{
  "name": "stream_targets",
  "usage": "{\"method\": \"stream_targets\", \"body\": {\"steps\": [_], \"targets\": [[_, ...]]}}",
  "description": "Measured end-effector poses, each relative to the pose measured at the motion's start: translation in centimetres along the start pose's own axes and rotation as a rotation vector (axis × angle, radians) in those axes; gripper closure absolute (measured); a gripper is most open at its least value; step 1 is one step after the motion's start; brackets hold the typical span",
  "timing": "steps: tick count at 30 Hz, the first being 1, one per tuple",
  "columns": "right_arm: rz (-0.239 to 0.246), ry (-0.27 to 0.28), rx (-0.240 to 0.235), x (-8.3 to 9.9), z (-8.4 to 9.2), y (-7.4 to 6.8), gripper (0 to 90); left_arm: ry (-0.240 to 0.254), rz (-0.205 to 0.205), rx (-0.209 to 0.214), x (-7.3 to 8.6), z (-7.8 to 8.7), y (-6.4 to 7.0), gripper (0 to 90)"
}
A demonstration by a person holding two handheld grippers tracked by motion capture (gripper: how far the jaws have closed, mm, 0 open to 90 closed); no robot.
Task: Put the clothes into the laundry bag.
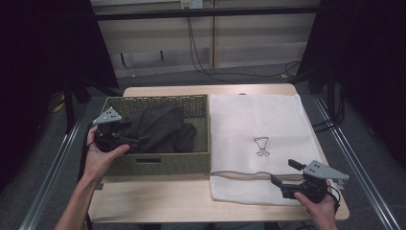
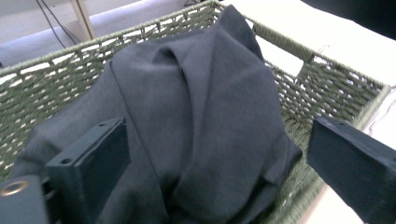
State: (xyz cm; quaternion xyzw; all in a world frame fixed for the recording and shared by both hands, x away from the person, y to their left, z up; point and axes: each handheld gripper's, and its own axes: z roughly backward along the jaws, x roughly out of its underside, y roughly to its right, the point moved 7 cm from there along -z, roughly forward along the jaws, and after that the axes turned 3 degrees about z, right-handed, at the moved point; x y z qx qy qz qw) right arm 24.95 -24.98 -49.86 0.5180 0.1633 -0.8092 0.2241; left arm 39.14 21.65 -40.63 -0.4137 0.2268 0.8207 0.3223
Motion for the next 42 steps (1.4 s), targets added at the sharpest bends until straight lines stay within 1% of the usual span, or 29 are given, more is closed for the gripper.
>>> {"method": "stream_targets", "body": {"steps": [3, 4, 9, 10, 11, 12, 15, 16, 17, 18, 21, 22, 23, 24, 26, 27, 28, 29, 30, 31, 32, 33, 34, 36, 37, 38, 40, 41, 42], "targets": [[-0.007, -0.003, 0.003, 0.0, 0.0, 0.1, 10.3, -0.013, 0.002, -0.001, -0.5, -0.6, -0.6, 3.6], [-0.006, -0.003, 0.003, 0.0, 0.0, 0.1, 10.3, -0.031, 0.012, 0.037, -0.5, -1.2, -1.1, 3.3], [-0.008, -0.008, -0.001, 0.1, -0.1, 0.0, 10.3, -0.052, 0.031, 0.059, -0.7, -2.5, -2.1, 3.1], [-0.005, -0.009, -0.002, 0.1, -0.1, 0.0, 10.3, -0.068, 0.05, 0.08, -0.9, -3.2, -2.3, 3.1], [-0.005, -0.009, -0.002, 0.1, -0.1, 0.0, 10.3, -0.068, 0.05, 0.08, -0.9, -3.2, -2.3, 3.1], [-0.009, -0.006, -0.002, 0.1, -0.1, 0.0, 10.3, -0.083, 0.01, 0.106, -0.9, -3.9, -1.9, 3.1], [-0.004, 0.0, -0.008, -0.1, -0.1, -0.1, 10.3, -0.099, 0.008, 0.112, -0.9, -4.5, -1.5, 3.1], [-0.004, -0.003, -0.01, 0.0, -0.1, -0.1, 10.3, -0.123, -0.007, 0.146, -0.7, -5.4, -1.1, 3.1], [-0.004, -0.003, -0.01, 0.0, -0.1, -0.1, 10.3, -0.123, -0.007, 0.146, -0.7, -5.4, -1.1, 3.1], [-0.009, -0.005, -0.014, 0.0, -0.1, -0.1, 10.3, -0.165, -0.011, 0.169, -0.5, -6.1, -0.9, 3.1], [-0.009, 0.0, -0.017, -0.1, -0.1, -0.1, 10.8, -0.174, -0.013, 0.184, -0.4, -6.5, -0.6, 2.1], [-0.016, 0.003, -0.015, -0.1, 0.0, 0.0, 10.9, -0.222, -0.056, 0.183, -0.1, -6.8, -0.4, 1.0], [-0.016, 0.003, -0.015, -0.1, 0.0, 0.0, 10.9, -0.222, -0.056, 0.183, -0.1, -6.8, -0.4, 1.0], [-0.014, 0.001, -0.019, 0.0, 0.0, 0.0, 10.9, -0.274, -0.092, 0.147, 0.3, -7.2, -0.6, 1.2], [-0.018, 0.0, -0.02, -0.1, -0.2, 0.0, 10.9, -0.323, -0.118, 0.145, 0.7, -7.8, -0.7, 0.2], [-0.018, -0.001, -0.024, -0.1, -0.2, 0.0, 10.9, -0.358, -0.155, 0.144, 0.9, -7.7, -0.9, 0.0], [-0.015, -0.001, -0.025, -0.1, -0.2, 0.0, 10.9, -0.33, -0.123, 0.113, 0.8, -8.2, -0.5, 0.0], [-0.015, -0.001, -0.025, -0.1, -0.2, 0.0, 10.9, -0.33, -0.123, 0.113, 0.8, -8.2, -0.5, 0.0], [-0.012, -0.003, -0.032, 0.0, -0.2, -0.1, 10.9, -0.392, -0.2, 0.106, 1.3, -8.1, -0.8, 0.0], [-0.014, -0.004, -0.028, 0.0, -0.2, -0.1, 10.9, -0.378, -0.185, 0.096, 1.3, -8.2, -0.8, 0.0], [-0.014, -0.005, -0.027, 0.0, -0.2, -0.1, 10.9, -0.395, -0.199, 0.097, 1.4, -7.9, -1.4, 0.0], [-0.015, -0.005, -0.027, 0.0, -0.2, 0.0, 10.9, -0.369, -0.146, 0.092, 1.4, -7.9, -1.4, 0.0], [-0.015, -0.006, -0.029, 0.0, -0.2, 0.0, 10.9, -0.369, -0.146, 0.092, 1.4, -7.9, -1.4, 0.0], [-0.019, -0.008, -0.024, 0.0, -0.2, 0.0, 10.9, -0.37, -0.117, 0.075, 1.5, -7.4, -2.9, 0.0], [-0.019, -0.008, -0.024, 0.0, -0.2, 0.0, 10.9, -0.385, -0.118, 0.075, 1.7, -7.2, -3.5, 0.0], [-0.019, -0.008, -0.022, 0.0, -0.2, 0.1, 10.9, -0.389, -0.084, 0.078, 2.1, -7.2, -4.1, 0.0], [-0.021, -0.009, -0.022, 0.0, -0.3, 0.1, 10.9, -0.37, -0.058, 0.085, 2.3, -7.4, -4.3, 0.0], [-0.021, -0.01, -0.022, 0.0, -0.3, 0.1, 10.9, -0.37, -0.058, 0.085, 2.3, -7.4, -4.3, 0.0], [-0.02, -0.011, -0.022, 0.0, -0.3, 0.1, 10.9, -0.374, -0.035, 0.104, 2.4, -7.7, -4.3, 0.0]]}}
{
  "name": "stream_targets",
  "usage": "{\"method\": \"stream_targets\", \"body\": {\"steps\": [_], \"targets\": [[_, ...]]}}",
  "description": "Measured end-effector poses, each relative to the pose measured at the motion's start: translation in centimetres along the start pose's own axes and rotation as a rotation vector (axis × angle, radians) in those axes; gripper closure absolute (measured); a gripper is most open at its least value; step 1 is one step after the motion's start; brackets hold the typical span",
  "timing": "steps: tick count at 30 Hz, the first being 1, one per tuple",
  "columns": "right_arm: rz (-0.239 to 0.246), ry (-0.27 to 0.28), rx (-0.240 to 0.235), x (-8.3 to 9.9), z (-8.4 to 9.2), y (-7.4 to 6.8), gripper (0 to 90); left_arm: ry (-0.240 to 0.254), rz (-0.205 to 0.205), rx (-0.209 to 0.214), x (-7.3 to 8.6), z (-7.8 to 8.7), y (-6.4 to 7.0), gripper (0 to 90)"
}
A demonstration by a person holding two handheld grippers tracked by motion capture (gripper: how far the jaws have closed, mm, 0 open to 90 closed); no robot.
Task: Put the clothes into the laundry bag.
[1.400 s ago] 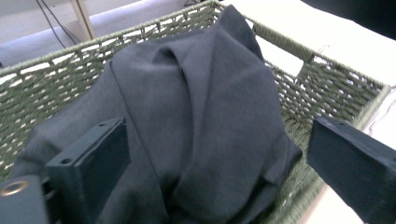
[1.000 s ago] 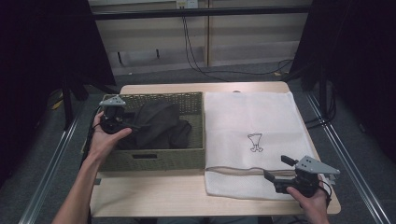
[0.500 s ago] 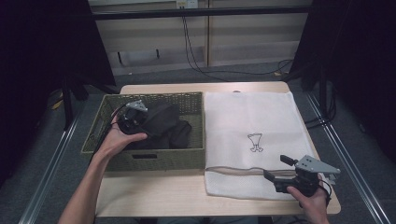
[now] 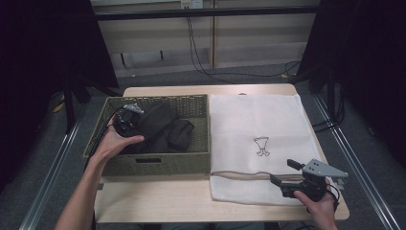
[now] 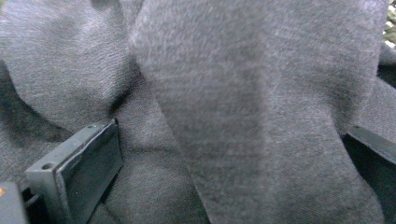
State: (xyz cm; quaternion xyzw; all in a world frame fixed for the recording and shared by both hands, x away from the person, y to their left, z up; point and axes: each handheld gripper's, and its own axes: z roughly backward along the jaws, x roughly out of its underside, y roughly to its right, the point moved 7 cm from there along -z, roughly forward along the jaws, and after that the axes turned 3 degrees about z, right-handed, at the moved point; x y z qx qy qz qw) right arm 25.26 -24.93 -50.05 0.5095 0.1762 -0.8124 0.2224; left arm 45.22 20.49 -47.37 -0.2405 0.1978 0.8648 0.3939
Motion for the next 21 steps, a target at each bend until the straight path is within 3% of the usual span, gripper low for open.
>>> {"method": "stream_targets", "body": {"steps": [1, 3, 5, 6, 9, 16, 21], "targets": [[0.0, 0.0, 0.0, 0.0, 0.0, 0.0, 10.9, 0.0, 0.0, 0.0, 0.0, 0.0, 0.0, 0.0], [0.003, -0.008, -0.001, 0.0, -0.1, -0.1, 10.9, -0.057, -0.015, 0.024, 0.3, -0.6, -0.5, 0.0], [0.001, -0.011, -0.002, 0.1, -0.2, -0.1, 10.9, -0.076, -0.009, 0.031, 0.5, -0.9, -0.6, 0.0], [0.007, -0.011, -0.01, 0.1, -0.2, -0.2, 10.9, -0.079, 0.023, 0.025, 0.7, -1.1, -1.3, 0.0], [0.007, -0.016, -0.012, 0.2, -0.1, -0.3, 10.9, -0.096, 0.019, -0.011, 0.8, -1.0, -1.6, 0.0], [0.004, -0.022, -0.005, 0.2, -0.2, -0.1, 10.9, -0.171, 0.021, 0.056, 1.5, -2.3, -1.0, 0.0], [0.015, -0.036, -0.014, 0.3, -0.2, -0.4, 10.9, -0.26, -0.035, 0.065, 2.1, -2.8, -0.2, 0.0]]}}
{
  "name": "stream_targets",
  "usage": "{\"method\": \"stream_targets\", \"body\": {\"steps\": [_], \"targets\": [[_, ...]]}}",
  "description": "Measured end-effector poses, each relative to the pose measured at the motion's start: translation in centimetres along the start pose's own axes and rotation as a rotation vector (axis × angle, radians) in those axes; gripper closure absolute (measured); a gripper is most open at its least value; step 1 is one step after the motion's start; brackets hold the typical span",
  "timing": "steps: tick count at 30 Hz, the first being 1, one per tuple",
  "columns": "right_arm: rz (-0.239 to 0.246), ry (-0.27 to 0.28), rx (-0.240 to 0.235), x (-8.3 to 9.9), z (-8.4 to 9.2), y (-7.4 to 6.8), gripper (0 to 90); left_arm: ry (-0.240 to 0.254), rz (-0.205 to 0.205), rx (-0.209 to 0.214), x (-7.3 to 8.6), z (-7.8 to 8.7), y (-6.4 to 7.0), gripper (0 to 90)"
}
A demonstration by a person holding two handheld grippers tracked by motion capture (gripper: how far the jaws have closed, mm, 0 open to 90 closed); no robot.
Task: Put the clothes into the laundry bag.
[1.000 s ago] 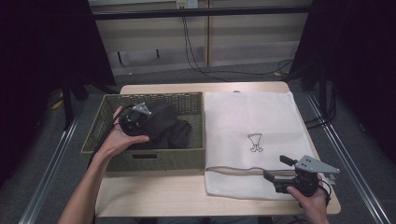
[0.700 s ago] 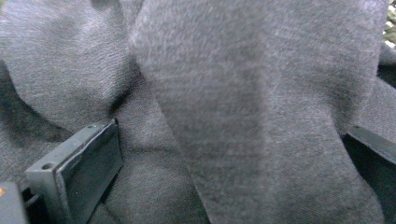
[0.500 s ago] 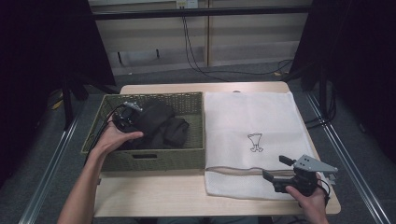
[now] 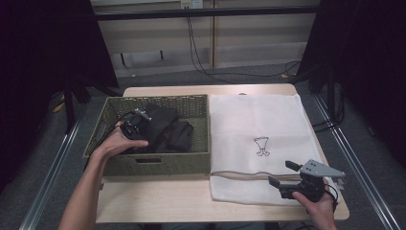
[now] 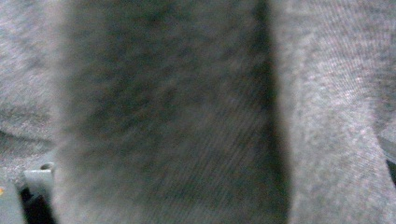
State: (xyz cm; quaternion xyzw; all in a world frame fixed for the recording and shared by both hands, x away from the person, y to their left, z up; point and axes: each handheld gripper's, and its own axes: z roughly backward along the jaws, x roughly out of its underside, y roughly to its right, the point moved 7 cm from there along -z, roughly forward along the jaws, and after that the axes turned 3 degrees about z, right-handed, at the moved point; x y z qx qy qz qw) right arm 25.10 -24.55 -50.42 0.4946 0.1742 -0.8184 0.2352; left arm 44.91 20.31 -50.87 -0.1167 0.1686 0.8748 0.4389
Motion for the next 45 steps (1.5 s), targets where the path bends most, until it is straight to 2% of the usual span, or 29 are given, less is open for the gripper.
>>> {"method": "stream_targets", "body": {"steps": [1, 2, 3, 5, 6, 8, 9, 10, 11, 12, 13, 15, 17, 19, 24, 26, 28, 30, 32, 33, 35, 36, 38, 39, 40, 41, 42, 43, 45], "targets": [[-0.004, -0.004, -0.007, 0.0, -0.1, -0.1, 10.9, 0.022, 0.039, 0.018, -0.2, -0.2, 0.3, 0.0], [-0.007, -0.006, -0.007, 0.0, -0.1, -0.1, 10.9, 0.022, 0.039, 0.018, -0.2, -0.2, 0.3, 0.0], [-0.007, -0.009, -0.01, 0.1, -0.1, -0.1, 10.9, 0.008, 0.011, 0.049, -0.1, 0.0, 0.1, 0.0], [-0.008, -0.012, -0.006, 0.1, -0.1, 0.0, 10.9, 0.025, 0.032, 0.064, 0.0, 0.0, 0.3, 0.0], [-0.008, -0.012, -0.006, 0.1, -0.1, 0.0, 10.9, 0.01, 0.001, 0.075, 0.1, 0.0, 0.3, 0.0], [-0.01, -0.014, -0.011, 0.1, -0.1, 0.0, 10.9, 0.006, 0.005, 0.057, 0.1, -0.2, 0.7, 0.0], [-0.01, -0.018, -0.005, 0.2, -0.2, 0.0, 10.9, -0.05, -0.051, 0.009, 0.2, -0.4, 0.7, 0.0], [-0.01, -0.018, -0.005, 0.2, -0.2, 0.0, 10.9, -0.05, -0.051, 0.009, 0.2, -0.4, 0.7, 0.0], [-0.007, -0.019, -0.008, 0.1, -0.2, 0.0, 10.9, -0.063, -0.101, -0.045, 0.0, -0.8, 0.5, 0.0], [-0.004, -0.018, -0.006, 0.1, -0.2, 0.0, 10.9, -0.066, -0.123, -0.058, 0.0, -1.0, 0.5, 0.0], [-0.002, -0.018, -0.003, 0.1, -0.1, -0.1, 11.0, -0.066, -0.123, -0.058, 0.0, -1.0, 0.5, 0.0], [-0.002, -0.021, -0.002, 0.2, 0.0, -0.1, 11.1, -0.079, -0.129, -0.114, 0.0, -1.5, 0.6, 0.0], [-0.003, -0.021, -0.002, 0.2, 0.0, -0.1, 11.1, -0.082, -0.121, -0.118, -0.1, -1.7, 0.8, 0.0], [0.0, -0.02, -0.003, 0.2, 0.0, -0.1, 11.1, -0.135, -0.146, -0.162, -0.4, -1.9, 0.7, 2.4], [-0.003, -0.024, -0.007, 0.2, 0.0, -0.2, 11.1, -0.145, -0.127, -0.173, -0.6, -1.7, 0.6, 11.5], [0.0, -0.023, -0.005, 0.2, 0.0, -0.2, 11.1, -0.121, -0.126, -0.174, -0.6, -1.6, 0.4, 12.4], [-0.001, -0.026, -0.001, 0.3, 0.0, -0.1, 11.0, -0.12, -0.111, -0.166, -0.6, -1.3, 0.4, 21.0], [-0.001, -0.027, -0.003, 0.3, 0.0, -0.1, 11.0, -0.094, -0.13, -0.168, -0.8, -0.8, 0.2, 29.9], [-0.003, -0.026, 0.001, 0.2, 0.0, -0.1, 11.1, -0.075, -0.115, -0.161, -0.9, -0.3, 0.3, 41.3], [0.0, -0.024, 0.005, 0.2, 0.0, -0.1, 11.0, -0.051, -0.088, -0.137, -0.9, 0.3, 0.1, 43.0], [-0.002, -0.026, 0.007, 0.2, -0.1, -0.1, 11.0, -0.023, -0.068, -0.138, -1.0, 0.3, 0.2, 46.1], [0.004, -0.026, 0.004, 0.2, -0.1, -0.1, 11.0, -0.056, -0.101, -0.141, -1.0, 0.7, 0.0, 49.0], [0.003, -0.028, 0.008, 0.2, -0.1, -0.1, 11.0, -0.044, -0.105, -0.148, -1.3, 1.1, -0.1, 53.6], [0.004, -0.026, 0.008, 0.2, -0.1, 0.0, 11.0, -0.003, -0.092, -0.151, -1.5, 1.7, -0.1, 56.6], [0.004, -0.026, 0.008, 0.2, -0.1, 0.0, 11.0, -0.003, -0.092, -0.151, -1.5, 1.7, -0.1, 57.6], [0.0, -0.026, 0.008, 0.2, -0.1, 0.0, 11.0, 0.058, -0.057, -0.139, -1.5, 2.0, -0.2, 58.4], [0.0, -0.026, 0.008, 0.2, -0.1, 0.0, 11.0, 0.058, -0.057, -0.139, -1.5, 2.0, -0.2, 59.1], [-0.002, -0.026, 0.011, 0.2, -0.1, 0.0, 10.7, 0.106, -0.026, -0.12, -1.4, 2.2, 0.0, 59.5], [-0.007, -0.023, 0.015, 0.1, 0.0, 0.1, 10.7, 0.138, -0.046, -0.124, -1.2, 2.7, -0.2, 60.9]]}}
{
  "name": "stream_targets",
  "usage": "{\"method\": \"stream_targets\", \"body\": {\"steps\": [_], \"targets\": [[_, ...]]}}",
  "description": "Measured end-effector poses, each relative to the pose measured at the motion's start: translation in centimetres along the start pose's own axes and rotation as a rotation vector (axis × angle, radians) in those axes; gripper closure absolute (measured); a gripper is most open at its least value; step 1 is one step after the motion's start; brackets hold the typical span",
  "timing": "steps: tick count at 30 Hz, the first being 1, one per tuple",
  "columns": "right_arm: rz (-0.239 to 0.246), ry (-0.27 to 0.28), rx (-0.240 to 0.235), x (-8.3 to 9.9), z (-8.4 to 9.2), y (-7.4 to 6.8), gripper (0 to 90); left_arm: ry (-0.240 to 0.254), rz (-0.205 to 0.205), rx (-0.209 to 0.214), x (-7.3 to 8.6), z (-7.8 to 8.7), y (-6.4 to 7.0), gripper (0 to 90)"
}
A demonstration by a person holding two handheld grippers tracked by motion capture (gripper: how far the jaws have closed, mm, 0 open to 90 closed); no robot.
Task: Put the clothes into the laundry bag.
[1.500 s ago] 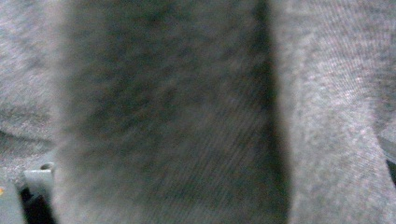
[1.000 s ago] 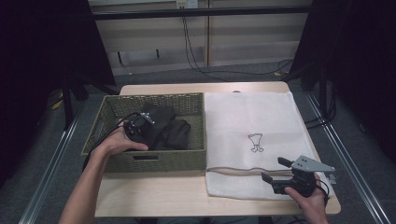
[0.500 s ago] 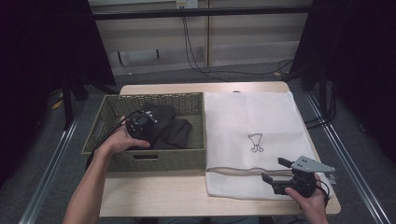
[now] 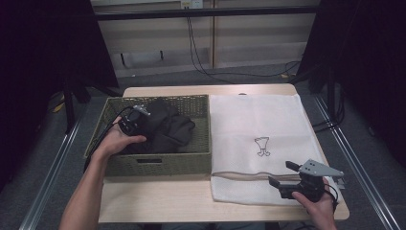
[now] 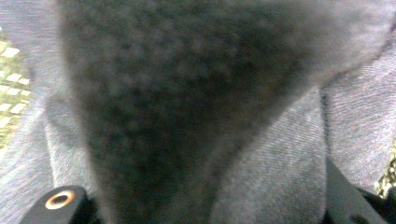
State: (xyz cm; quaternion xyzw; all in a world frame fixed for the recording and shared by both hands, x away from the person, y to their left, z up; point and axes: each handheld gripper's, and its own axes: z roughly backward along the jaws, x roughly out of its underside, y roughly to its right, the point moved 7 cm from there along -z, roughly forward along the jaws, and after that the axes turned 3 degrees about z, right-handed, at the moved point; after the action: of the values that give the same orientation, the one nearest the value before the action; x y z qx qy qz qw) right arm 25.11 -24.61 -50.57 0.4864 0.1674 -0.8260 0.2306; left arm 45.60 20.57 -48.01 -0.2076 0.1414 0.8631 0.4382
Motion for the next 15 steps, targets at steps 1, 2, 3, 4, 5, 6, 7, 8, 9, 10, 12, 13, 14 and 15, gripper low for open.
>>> {"method": "stream_targets", "body": {"steps": [1, 2, 3, 4, 5, 6, 7, 8, 9, 10, 12, 13, 14, 15], "targets": [[0.0, 0.0, 0.0, 0.0, 0.0, 0.0, 10.7, 0.0, 0.0, 0.0, 0.0, 0.0, 0.0, 61.0], [0.002, 0.0, -0.003, 0.0, 0.0, 0.0, 10.7, 0.062, 0.007, -0.003, -0.1, 0.4, 0.4, 61.5], [0.002, 0.0, -0.003, 0.0, 0.0, 0.0, 10.7, 0.062, 0.007, -0.003, -0.1, 0.4, 0.4, 62.3], [0.001, -0.001, -0.001, 0.0, 0.0, -0.1, 10.7, 0.077, -0.022, -0.001, -0.1, 1.0, 0.3, 62.3], [0.004, 0.003, -0.003, -0.1, 0.0, -0.1, 10.7, 0.103, -0.003, 0.0, -0.2, 1.2, 0.3, 63.0], [0.007, 0.003, -0.003, -0.1, 0.0, -0.1, 10.7, 0.122, 0.001, 0.01, -0.2, 1.5, 0.3, 63.0], [0.006, 0.003, -0.003, -0.1, 0.0, -0.1, 10.7, 0.169, 0.016, 0.013, -0.3, 2.1, 0.2, 63.1], [0.006, 0.003, -0.003, -0.1, 0.0, -0.1, 10.7, 0.19, 0.025, 0.02, -0.3, 2.4, 0.2, 63.0], [0.006, 0.003, -0.003, -0.1, 0.0, -0.1, 10.7, 0.19, 0.025, 0.02, -0.3, 2.4, 0.2, 63.0], [0.003, 0.007, 0.0, -0.1, 0.0, 0.0, 10.7, 0.235, 0.046, 0.019, -0.4, 2.9, 0.2, 63.1], [0.004, 0.009, 0.005, -0.1, 0.1, 0.0, 10.7, 0.298, 0.071, 0.035, -0.4, 3.6, 0.1, 63.5], [0.004, 0.009, 0.005, -0.1, 0.1, 0.0, 10.7, 0.298, 0.071, 0.035, -0.4, 3.6, 0.1, 63.6], [0.009, 0.011, 0.004, -0.1, 0.1, 0.0, 10.7, 0.328, 0.083, 0.034, -0.4, 4.1, 0.0, 63.7], [0.009, 0.011, 0.004, -0.1, 0.1, 0.0, 10.7, 0.328, 0.083, 0.034, -0.4, 4.1, 0.0, 63.8]]}}
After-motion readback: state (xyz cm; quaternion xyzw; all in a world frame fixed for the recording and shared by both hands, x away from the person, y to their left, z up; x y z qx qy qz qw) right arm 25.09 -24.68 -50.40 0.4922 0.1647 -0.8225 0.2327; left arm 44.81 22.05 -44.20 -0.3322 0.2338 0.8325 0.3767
